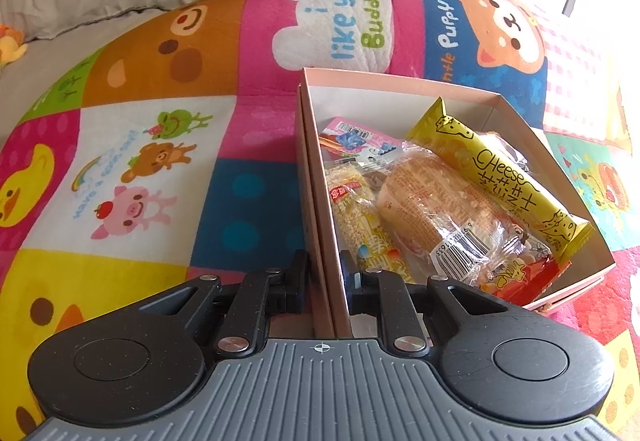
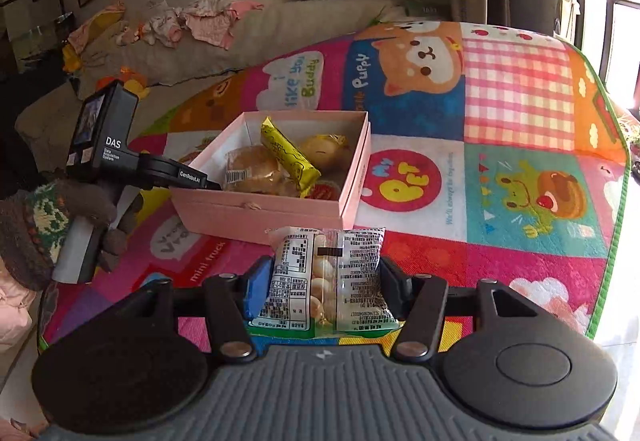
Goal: Organize objects
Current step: 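Carry the biscuit snack pack into the pink box and release it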
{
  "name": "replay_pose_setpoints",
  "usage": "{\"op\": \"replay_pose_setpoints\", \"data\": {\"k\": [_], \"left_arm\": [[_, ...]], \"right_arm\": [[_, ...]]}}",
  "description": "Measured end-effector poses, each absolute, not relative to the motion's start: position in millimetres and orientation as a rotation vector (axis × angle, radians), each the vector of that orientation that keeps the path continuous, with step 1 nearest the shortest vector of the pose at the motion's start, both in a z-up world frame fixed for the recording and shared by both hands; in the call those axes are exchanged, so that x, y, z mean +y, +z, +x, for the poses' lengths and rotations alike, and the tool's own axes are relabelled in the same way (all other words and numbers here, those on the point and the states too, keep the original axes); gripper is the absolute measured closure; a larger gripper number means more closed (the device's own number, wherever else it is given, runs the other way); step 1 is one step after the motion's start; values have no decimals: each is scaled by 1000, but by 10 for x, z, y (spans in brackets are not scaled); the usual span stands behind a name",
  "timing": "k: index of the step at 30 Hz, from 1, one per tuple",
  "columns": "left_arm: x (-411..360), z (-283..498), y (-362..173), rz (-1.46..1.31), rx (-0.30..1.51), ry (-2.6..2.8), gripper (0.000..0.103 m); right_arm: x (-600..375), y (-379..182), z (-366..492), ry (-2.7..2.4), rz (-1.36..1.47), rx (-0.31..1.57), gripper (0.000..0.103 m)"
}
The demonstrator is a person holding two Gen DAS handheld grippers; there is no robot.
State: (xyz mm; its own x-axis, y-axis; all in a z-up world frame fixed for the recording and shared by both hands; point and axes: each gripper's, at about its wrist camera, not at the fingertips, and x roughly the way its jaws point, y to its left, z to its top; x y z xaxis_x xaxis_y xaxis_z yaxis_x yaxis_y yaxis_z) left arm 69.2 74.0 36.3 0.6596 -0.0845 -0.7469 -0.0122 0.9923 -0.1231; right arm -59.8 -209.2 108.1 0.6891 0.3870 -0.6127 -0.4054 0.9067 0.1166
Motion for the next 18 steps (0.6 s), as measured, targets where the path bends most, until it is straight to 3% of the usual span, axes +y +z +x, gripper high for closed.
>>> {"op": "replay_pose_setpoints", "data": {"k": [8, 18], "left_arm": [[772, 671, 361, -142, 845, -61, 85], [793, 676, 358, -151, 844, -75, 83]], "right_arm": [[-1813, 1353, 48, 461, 52, 599, 46], [-1579, 1079, 940, 412, 225, 678, 46]]}}
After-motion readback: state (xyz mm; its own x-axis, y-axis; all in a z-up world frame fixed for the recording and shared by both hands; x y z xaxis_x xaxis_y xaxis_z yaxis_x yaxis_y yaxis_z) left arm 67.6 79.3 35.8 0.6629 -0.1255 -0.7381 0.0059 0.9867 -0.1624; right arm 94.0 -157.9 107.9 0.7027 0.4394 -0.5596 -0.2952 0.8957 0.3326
